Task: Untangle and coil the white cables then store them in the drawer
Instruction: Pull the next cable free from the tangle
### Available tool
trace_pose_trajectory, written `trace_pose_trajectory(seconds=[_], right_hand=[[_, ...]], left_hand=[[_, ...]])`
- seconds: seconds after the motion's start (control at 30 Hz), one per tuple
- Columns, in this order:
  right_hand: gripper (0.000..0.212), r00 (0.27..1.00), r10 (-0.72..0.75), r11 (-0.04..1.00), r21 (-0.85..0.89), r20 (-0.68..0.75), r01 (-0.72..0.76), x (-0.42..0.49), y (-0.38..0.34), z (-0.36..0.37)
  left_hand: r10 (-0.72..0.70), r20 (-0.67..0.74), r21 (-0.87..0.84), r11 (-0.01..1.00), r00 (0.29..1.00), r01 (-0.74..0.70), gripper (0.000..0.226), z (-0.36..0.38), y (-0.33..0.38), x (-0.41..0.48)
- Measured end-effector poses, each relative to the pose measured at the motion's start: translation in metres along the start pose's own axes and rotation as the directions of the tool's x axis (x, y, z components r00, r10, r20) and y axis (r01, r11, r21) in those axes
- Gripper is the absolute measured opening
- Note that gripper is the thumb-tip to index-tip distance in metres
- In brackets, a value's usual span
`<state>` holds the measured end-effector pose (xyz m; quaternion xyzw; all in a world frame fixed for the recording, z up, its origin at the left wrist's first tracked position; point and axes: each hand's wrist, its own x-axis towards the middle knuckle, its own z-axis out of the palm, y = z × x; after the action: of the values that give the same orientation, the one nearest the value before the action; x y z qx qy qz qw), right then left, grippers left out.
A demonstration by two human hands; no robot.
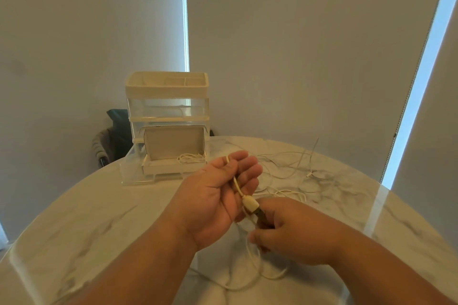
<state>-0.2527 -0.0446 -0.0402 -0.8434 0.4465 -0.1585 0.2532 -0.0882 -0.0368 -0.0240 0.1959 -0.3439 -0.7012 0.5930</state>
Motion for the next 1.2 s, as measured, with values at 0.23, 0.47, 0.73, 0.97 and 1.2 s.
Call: trace_pose_trajectory(seconds=[0.23, 0.47, 0.73, 0.97, 1.2], right_hand=[[0.011, 0.990, 0.107, 0.994, -0.041, 0.094, -0.104, -0.003, 0.004, -0.005], [0.020, 0.979, 0.197, 0.978, -0.080, 0.048, -0.193, -0.005, 0.010, -0.011], [0.030, 0.977, 0.171, 0.971, -0.188, 0.125, -0.146, -0.003, 0.000, 0.001], [0.035, 0.993, 0.073, 0.988, -0.144, 0.094, -0.059, -0.009, -0.011, 0.005], [0.017, 0.990, 0.095, 0.988, -0.109, -0.108, -0.107, -0.009, -0.011, -0.002]], left_hand=[[0.043, -0.087, 0.022, 0.999, 0.995, -0.041, 0.025, -0.003, 0.001, 0.002], [0.070, -0.072, 0.025, 0.997, 0.995, -0.068, 0.025, -0.003, 0.003, 0.003], [0.082, -0.045, -0.126, 0.988, 0.996, -0.087, 0.017, -0.007, 0.012, 0.005], [0.181, -0.125, 0.077, 0.982, 0.975, -0.172, 0.025, -0.009, 0.004, 0.008], [0.411, 0.050, 0.705, 0.631, 0.910, -0.323, 0.028, -0.011, -0.003, 0.001]])
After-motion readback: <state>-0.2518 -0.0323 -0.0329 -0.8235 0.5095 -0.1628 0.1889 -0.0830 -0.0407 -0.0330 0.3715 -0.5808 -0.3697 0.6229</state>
